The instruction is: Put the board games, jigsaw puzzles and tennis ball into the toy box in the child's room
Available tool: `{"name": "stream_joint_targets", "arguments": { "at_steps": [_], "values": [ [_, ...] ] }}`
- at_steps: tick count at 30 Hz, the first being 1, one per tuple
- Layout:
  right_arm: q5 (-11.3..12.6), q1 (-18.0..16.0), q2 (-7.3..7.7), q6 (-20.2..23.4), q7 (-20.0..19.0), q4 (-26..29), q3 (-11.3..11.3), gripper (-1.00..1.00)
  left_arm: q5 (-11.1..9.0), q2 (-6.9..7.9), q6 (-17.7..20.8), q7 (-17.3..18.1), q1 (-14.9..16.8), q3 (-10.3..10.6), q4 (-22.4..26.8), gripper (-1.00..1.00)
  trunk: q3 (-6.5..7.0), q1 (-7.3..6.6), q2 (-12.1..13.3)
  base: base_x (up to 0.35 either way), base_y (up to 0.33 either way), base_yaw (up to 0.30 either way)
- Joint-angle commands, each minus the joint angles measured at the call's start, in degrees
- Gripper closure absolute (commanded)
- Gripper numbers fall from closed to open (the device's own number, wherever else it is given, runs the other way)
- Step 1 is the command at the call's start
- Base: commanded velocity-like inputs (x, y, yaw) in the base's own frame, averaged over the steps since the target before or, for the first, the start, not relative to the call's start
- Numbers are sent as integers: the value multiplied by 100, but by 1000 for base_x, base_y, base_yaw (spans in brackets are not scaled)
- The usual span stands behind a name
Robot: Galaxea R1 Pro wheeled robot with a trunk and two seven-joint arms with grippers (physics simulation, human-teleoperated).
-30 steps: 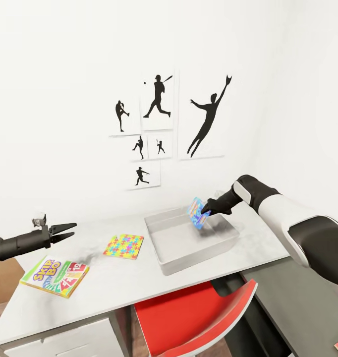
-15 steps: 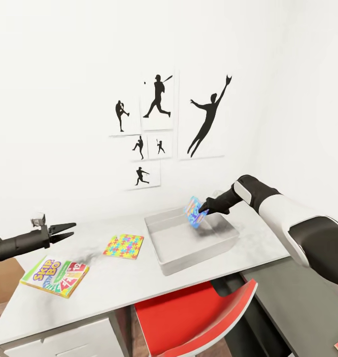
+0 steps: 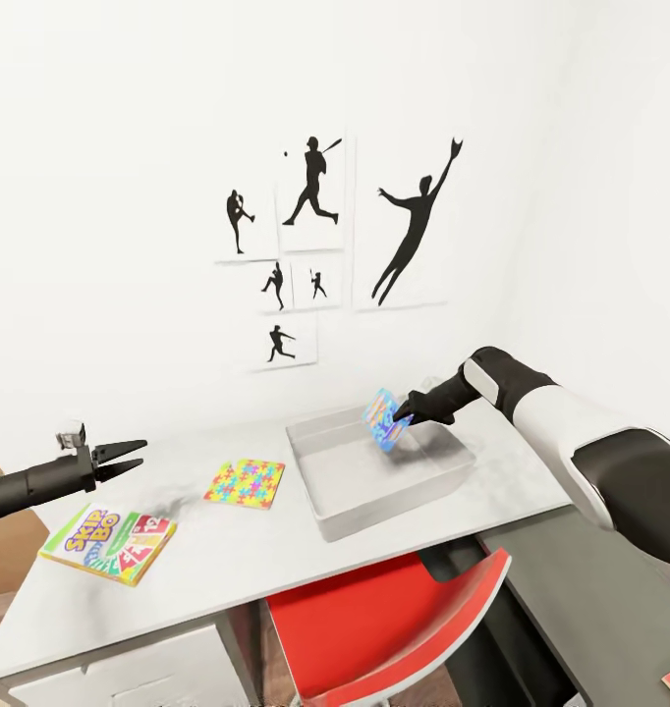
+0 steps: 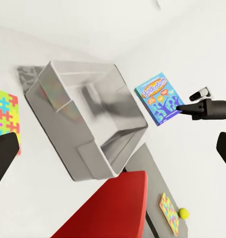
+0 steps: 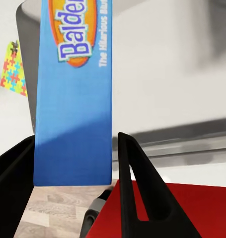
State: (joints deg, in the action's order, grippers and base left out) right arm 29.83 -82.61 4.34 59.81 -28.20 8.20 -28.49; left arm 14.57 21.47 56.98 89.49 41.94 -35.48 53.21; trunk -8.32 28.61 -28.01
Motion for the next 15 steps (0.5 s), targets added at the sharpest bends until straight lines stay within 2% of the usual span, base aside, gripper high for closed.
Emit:
{"name": "stream_joint_targets", "arguments": {
  "at_steps": [1,8,15],
  "values": [
    [22,-7,5,14,-28,6,-44,100,58,-3,59,51,7,-12,5,-100,-21,3,-12,0,0,0],
    [17,-8,5,12,-28,6,-43,100,55,-1,76,51,7,-27,5,-100,-88,3,-12,0,0,0],
    [19,-7,5,7,-28,6,-41,100,54,-2,85,51,7,-121,0,-100,-28,-151,269,0,0,0]
  ]
}}
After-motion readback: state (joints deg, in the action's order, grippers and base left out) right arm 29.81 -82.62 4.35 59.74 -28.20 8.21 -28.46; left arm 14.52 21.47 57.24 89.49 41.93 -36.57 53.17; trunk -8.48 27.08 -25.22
